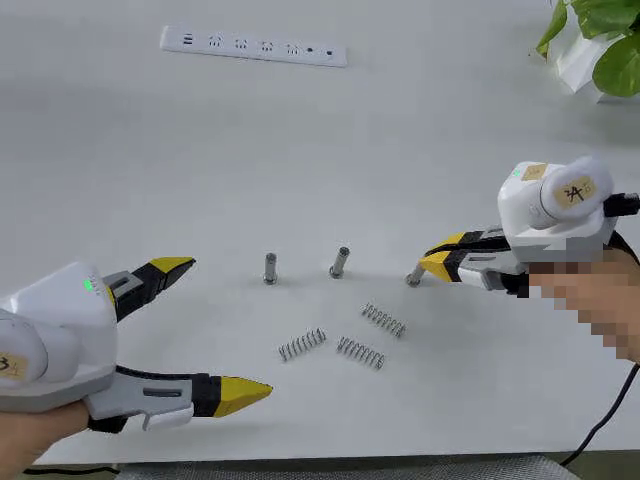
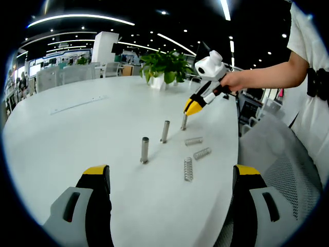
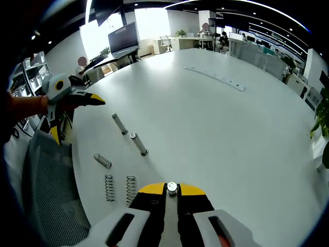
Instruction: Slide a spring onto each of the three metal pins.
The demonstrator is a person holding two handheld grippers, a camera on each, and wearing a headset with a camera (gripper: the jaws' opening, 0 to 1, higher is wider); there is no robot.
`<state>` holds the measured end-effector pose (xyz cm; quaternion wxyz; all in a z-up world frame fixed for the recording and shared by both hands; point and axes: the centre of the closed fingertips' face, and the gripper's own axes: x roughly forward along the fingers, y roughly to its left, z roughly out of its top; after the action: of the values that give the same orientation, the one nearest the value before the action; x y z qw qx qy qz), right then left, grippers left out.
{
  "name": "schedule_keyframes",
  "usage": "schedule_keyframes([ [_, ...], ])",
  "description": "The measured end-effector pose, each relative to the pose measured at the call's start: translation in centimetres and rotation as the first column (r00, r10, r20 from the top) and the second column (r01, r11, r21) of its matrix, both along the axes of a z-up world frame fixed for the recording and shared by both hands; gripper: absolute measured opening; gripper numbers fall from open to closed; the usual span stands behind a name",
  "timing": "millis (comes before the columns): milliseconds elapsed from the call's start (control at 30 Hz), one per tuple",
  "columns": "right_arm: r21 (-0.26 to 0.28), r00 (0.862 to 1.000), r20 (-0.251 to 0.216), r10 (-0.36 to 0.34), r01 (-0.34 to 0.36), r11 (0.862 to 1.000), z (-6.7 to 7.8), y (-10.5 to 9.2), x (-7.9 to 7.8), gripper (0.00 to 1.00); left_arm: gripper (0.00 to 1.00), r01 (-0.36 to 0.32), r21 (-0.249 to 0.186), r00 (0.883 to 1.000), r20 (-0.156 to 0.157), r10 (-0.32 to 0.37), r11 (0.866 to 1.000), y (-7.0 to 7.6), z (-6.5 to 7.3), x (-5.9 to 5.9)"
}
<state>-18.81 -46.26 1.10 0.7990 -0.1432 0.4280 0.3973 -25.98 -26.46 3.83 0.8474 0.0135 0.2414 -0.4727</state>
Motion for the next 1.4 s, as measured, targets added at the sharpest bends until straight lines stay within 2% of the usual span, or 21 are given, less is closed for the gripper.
schedule_keyframes([
  [433, 0.005, 0.999, 0.039, 0.008, -0.008, 1.0, 0.2, 0.4, 0.5, 0.04, 0.99, -0.001, -0.003, 1.0, 0.001, 0.001, 1.0, -0.1, -0.1, 0.1],
  [633, 0.028, 0.998, 0.071, 0.002, -0.004, 1.0, 1.2, 1.3, 0.7, 0.03, 0.99, -0.002, -0.004, 1.0, -0.001, 0.002, 1.0, 0.0, -0.1, 0.1],
  [700, 0.01, 0.997, 0.071, 0.01, -0.011, 1.0, 1.2, 1.2, 0.6, 0.03, 0.99, -0.002, -0.003, 1.0, -0.001, 0.002, 1.0, 0.0, -0.1, 0.1],
  [767, 0.029, 0.998, 0.059, -0.002, 0.001, 1.0, 1.3, 1.5, 0.5, 0.03, 0.99, -0.002, -0.005, 1.0, -0.001, 0.002, 1.0, -0.1, -0.1, 0.1],
  [1400, 0.015, 0.998, 0.054, 0.022, -0.022, 1.0, 1.4, 1.7, 0.3, 0.03, 0.99, -0.005, -0.011, 1.0, -0.002, 0.005, 1.0, -0.2, 0.1, 0.2],
])
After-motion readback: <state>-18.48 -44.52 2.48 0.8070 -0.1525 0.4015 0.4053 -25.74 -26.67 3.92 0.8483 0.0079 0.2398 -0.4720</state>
